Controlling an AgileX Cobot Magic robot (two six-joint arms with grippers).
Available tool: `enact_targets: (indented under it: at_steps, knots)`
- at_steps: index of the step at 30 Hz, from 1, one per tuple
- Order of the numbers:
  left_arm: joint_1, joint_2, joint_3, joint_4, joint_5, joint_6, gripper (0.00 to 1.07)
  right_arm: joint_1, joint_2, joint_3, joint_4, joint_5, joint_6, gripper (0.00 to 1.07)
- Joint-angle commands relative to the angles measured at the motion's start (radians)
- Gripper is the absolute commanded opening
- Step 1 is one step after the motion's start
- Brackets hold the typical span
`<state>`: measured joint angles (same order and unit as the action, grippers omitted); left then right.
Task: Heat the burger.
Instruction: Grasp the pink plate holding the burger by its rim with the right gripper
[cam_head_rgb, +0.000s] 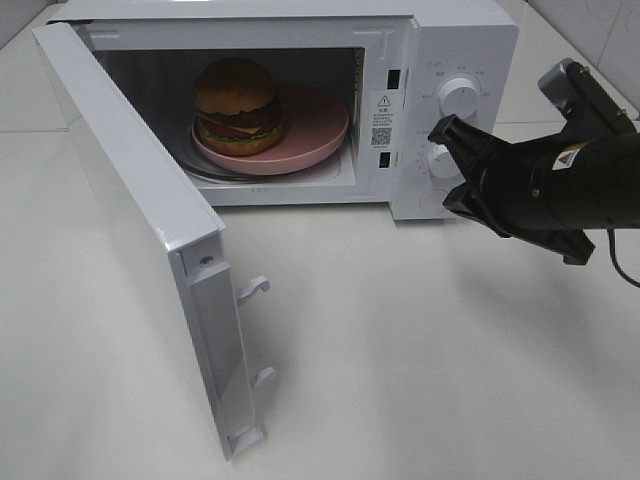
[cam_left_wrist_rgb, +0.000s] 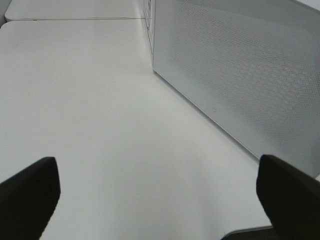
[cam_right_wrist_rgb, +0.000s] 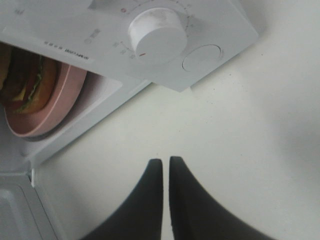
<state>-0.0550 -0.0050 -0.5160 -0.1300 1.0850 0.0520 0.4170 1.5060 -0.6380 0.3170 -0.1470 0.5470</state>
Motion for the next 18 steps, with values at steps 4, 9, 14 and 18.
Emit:
enact_targets:
  at_steps: [4,9,14,18]
  knots:
    - [0.004,-0.015,-0.001,-0.002,-0.015,0.003,1.0,-0.006,-0.113,0.0,-0.009,0.264,-0.278,0.01]
    - [0.004,-0.015,-0.001,-0.002,-0.015,0.003,1.0,-0.006,-0.163,0.0,-0.009,0.379,-0.391,0.01]
    - [0.004,-0.015,-0.001,-0.002,-0.015,0.003,1.0,-0.006,-0.246,0.0,-0.01,0.449,-0.586,0.01]
    - [0.004,-0.015,-0.001,-0.002,-0.015,0.003,1.0,-0.006,-0.268,0.0,-0.031,0.451,-0.731,0.01]
